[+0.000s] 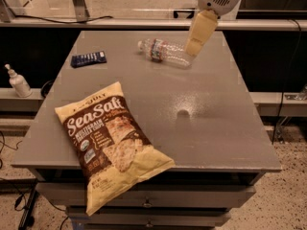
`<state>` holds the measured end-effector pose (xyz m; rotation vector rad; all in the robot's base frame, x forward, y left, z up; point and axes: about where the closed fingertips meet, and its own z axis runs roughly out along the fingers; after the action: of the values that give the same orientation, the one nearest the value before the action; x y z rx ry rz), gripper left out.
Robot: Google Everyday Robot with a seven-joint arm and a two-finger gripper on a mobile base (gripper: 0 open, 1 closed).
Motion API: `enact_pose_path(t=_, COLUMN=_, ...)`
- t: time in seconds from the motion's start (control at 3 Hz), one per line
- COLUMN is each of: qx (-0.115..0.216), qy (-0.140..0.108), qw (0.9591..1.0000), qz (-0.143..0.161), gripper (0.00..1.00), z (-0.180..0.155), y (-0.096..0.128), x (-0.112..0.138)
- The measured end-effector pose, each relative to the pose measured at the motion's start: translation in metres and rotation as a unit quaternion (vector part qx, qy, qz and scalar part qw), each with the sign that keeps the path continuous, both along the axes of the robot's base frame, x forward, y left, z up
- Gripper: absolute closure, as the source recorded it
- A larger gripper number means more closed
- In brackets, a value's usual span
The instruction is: Place water bottle upright
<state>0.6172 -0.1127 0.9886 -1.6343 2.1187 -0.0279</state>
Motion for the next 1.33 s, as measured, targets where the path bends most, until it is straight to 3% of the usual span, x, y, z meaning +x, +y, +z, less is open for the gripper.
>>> enact_pose_path(t=0.67, qx=0.026, qy=0.023, qw=0.9987, qz=-0.036, gripper=0.0, z=-0.045, y=0.045, x=0.091)
enact_pose_path(t=1.33, qx=0.014, qy=0.001, qw=0.9987, qz=-0.049, gripper=0.0, z=-0.086, y=0.046, x=0.143)
